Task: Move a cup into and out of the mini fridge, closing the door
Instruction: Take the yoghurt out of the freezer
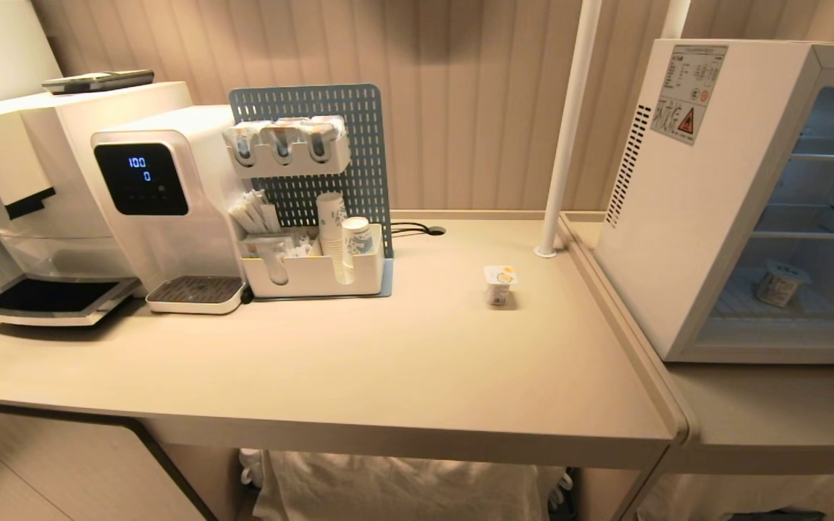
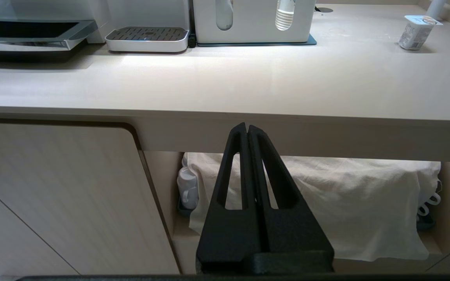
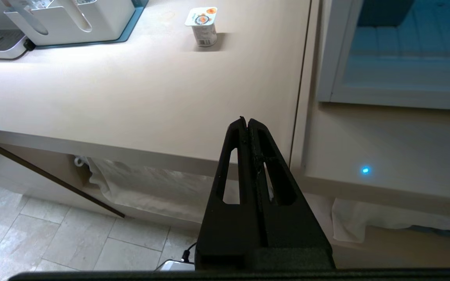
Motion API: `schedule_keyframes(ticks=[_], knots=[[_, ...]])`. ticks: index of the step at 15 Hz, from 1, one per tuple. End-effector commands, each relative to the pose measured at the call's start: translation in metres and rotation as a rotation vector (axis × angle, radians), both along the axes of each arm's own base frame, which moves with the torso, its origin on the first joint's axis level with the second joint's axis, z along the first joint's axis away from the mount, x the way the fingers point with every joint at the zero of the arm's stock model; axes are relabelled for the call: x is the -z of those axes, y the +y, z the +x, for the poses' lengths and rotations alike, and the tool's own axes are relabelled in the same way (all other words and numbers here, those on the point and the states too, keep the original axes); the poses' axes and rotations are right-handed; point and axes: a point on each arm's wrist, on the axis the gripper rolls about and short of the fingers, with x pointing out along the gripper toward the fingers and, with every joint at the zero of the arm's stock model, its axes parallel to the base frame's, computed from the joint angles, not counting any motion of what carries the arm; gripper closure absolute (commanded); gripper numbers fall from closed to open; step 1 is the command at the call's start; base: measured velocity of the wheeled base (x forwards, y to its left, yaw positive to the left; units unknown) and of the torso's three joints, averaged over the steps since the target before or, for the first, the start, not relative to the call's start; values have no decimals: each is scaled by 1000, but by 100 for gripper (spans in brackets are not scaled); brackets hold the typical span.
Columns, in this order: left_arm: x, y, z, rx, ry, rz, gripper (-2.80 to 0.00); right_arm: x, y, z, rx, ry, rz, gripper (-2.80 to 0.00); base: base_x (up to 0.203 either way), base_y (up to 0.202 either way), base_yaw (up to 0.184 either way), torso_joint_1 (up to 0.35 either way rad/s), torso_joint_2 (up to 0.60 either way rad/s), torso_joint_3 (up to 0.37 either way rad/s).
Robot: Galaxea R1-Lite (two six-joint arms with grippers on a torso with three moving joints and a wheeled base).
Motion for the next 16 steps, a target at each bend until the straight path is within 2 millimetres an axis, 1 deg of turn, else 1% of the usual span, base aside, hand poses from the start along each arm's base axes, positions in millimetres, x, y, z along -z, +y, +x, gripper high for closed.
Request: schedule_keyframes(ticks=[1,4,5,6,7,8,9,10,11,12,16], knots=[[0,0,0,0,-1,-1,0,6,0,-48,14,-117,1,0,0,0,0,0,0,0],[0,0,0,1,-1,-1,0,38,-1,-106,34,-247,-3,0,0,0,0,0,0,0],[0,0,0,1,-1,-1,0,52,-2,-120,54,-297,-8,0,0,0,0,0,0,0],[0,0,0,-1,-1,-1,0,68,-3,-125,101,-334,-15,0,0,0,0,0,0,0],[0,0,0,1,-1,-1,0,83,-3,-120,138,-344,-24,0,0,0,0,0,0,0],[0,0,0,1,-1,-1,0,106,-4,-108,162,-325,-53,0,0,0,0,0,0,0],[0,0,0,1,-2,-1,0,123,-4,-100,170,-289,-79,0,0,0,0,0,0,0],[0,0,0,-1,-1,-1,0,133,-5,-97,177,-261,-106,0,0,0,0,0,0,0],[0,0,0,1,-1,-1,0,133,-5,-96,181,-264,-135,0,0,0,0,0,0,0],[0,0,0,1,-1,-1,0,128,-5,-97,177,-286,-170,0,0,0,0,0,0,0],[0,0,0,-1,-1,-1,0,128,-5,-97,184,-286,-166,0,0,0,0,0,0,0]])
